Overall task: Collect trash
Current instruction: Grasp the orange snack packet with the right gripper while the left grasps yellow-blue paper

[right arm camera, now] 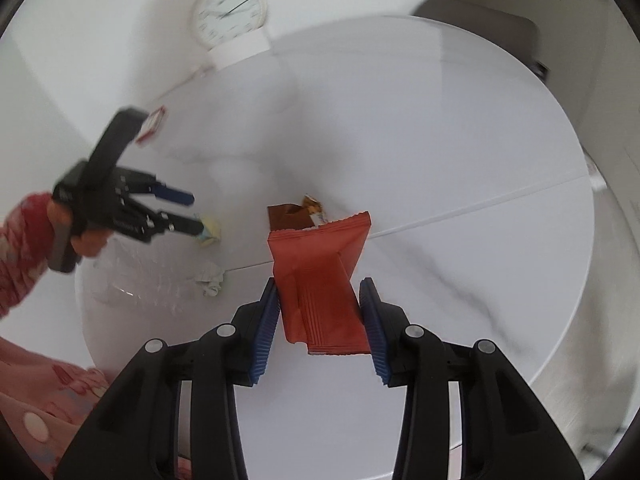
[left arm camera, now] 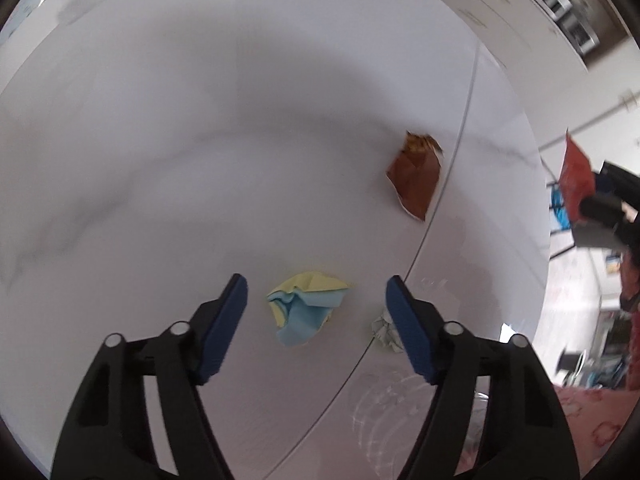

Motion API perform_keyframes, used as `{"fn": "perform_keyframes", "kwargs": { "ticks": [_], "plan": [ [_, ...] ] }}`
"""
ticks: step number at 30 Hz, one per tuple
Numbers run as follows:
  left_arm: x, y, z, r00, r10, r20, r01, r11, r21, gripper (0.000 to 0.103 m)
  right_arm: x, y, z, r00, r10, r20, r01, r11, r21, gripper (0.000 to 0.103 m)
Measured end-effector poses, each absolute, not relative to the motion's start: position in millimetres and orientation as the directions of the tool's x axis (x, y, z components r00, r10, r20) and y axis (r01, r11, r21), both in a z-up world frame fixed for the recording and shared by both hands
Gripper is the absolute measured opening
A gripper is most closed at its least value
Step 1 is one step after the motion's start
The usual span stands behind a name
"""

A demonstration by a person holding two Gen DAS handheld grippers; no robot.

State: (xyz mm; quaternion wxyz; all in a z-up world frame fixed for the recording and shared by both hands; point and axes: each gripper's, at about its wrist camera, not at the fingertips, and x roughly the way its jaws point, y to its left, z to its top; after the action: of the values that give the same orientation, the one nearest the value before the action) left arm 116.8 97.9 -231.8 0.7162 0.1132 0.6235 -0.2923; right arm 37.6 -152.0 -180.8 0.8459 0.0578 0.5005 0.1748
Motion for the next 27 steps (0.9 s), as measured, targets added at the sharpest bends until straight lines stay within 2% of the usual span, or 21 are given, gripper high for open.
{"fn": "perform_keyframes", "kwargs": {
  "ticks": [3, 7, 15, 18, 21, 25, 27],
  "plan": [
    [113, 90, -237, 0.052, -0.266, -0.963, 0.594, 0.783, -0.184, 0.051, 33, -155, -186, 0.445, 0.356, -0.822, -0.189, 0.934, 0.302, 0.041],
    [114, 85, -242, 0.055, -0.255, -0.965, 0.605, 0.778, -0.171, 0.04, 27, -151, -197, 0.447, 0.339, -0.828, -0.159, 0.941, 0.299, 0.041],
    [115, 77, -244, 0.072, -0.243, -0.967, 0.631, 0.762, -0.145, 0.04, 16, -162, -189, 0.468, 0.33, -0.82, -0.135, 0.943, 0.303, 0.041],
    [118, 75, -244, 0.073, -0.24, -0.968, 0.632, 0.762, -0.142, 0.045, 10, -167, -185, 0.475, 0.333, -0.815, -0.13, 0.942, 0.309, 0.041],
    [122, 71, -253, 0.065, -0.203, -0.977, 0.635, 0.764, -0.117, 0.058, 7, -171, -181, 0.479, 0.331, -0.813, -0.123, 0.942, 0.311, 0.041],
    [123, 64, -256, 0.067, -0.187, -0.98, 0.657, 0.747, -0.097, 0.058, 2, -175, -181, 0.483, 0.327, -0.812, -0.113, 0.943, 0.313, 0.041],
    [124, 62, -256, 0.074, -0.186, -0.98, 0.665, 0.742, -0.09, 0.055, 1, -177, -181, 0.487, 0.326, -0.81, -0.105, 0.943, 0.316, 0.041]
  ]
}}
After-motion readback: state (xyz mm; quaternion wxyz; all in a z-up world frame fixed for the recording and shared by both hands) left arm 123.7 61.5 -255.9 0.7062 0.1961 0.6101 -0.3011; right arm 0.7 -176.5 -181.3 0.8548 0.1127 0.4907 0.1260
